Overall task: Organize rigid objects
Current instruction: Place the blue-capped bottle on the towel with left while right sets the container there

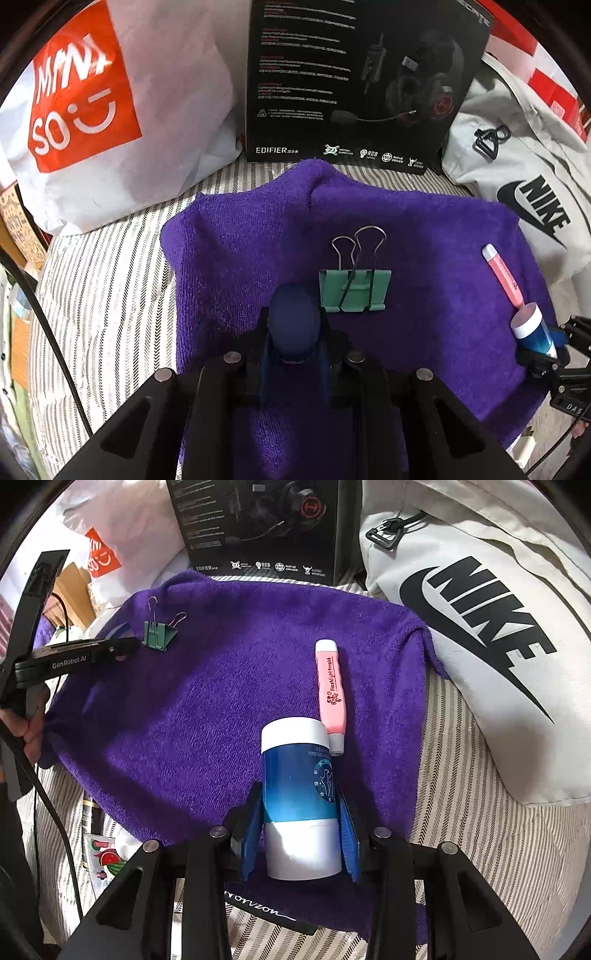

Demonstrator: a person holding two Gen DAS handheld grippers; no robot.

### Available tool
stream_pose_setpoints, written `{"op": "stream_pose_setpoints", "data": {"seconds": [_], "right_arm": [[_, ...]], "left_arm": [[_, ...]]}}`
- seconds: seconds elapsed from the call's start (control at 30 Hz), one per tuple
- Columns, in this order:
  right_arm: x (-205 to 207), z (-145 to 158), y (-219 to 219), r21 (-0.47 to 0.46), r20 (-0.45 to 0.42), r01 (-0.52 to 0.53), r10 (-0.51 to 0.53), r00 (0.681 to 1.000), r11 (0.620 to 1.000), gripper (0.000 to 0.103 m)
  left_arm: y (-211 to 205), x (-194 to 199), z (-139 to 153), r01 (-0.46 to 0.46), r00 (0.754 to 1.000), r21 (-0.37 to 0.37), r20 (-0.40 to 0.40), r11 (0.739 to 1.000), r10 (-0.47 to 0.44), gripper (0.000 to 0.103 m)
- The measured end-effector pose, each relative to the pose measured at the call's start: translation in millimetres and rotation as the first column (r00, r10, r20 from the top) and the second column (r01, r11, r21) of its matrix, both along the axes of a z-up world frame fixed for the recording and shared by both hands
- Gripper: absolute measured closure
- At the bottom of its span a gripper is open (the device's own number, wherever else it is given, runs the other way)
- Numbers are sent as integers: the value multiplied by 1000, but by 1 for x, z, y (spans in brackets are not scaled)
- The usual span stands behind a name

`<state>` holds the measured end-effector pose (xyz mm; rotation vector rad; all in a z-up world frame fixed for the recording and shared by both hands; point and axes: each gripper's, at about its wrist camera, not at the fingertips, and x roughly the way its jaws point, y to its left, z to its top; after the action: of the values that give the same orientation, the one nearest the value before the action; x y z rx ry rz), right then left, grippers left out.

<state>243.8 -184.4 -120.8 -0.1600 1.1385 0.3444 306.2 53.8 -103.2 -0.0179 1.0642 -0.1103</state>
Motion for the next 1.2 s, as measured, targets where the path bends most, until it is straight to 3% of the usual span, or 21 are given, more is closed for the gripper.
{"op": "stream_pose_setpoints", "data": {"seconds": [0.17, 0.27, 0.33, 0.5, 0.63, 0.73, 1.03, 1.2], "right_arm": [[-1, 0, 2, -5, 4, -6, 6, 1000, 1000, 64], [0, -1, 3, -5, 4, -13, 13, 1000, 1000, 63], [-2, 0, 3, 1, 3, -20, 20, 1000, 1000, 61], [-3, 2, 3, 6, -10, -21, 21, 1000, 1000, 58], [-11, 14, -4, 19, -9, 10, -10, 1000, 1000, 53], [-21, 26, -11, 22, 13, 35, -36, 999, 999, 44], [-63, 49, -34, 76, 29, 101, -104, 994, 992, 44], [-99, 52, -44, 107, 17, 139, -142, 990, 984, 44]], "left_arm": [[-4, -4, -1, 4, 1000, 8, 3, 1000, -4, 81], [-4, -8, 0, 8, 1000, -18, -4, 1000, -8, 71], [-5, -12, 1, 11, 1000, -32, -10, 999, -11, 58], [-9, -27, 2, 9, 1000, -1, -27, 1000, -9, 49], [-9, -39, 7, -11, 998, -22, -61, 1000, 10, 48], [-9, -53, 18, -9, 999, -24, -50, 1000, 8, 48], [-18, -118, 60, -5, 1000, -30, 5, 1000, 5, 48], [-36, -158, 48, -2, 1000, -14, -22, 1000, 2, 47]]}}
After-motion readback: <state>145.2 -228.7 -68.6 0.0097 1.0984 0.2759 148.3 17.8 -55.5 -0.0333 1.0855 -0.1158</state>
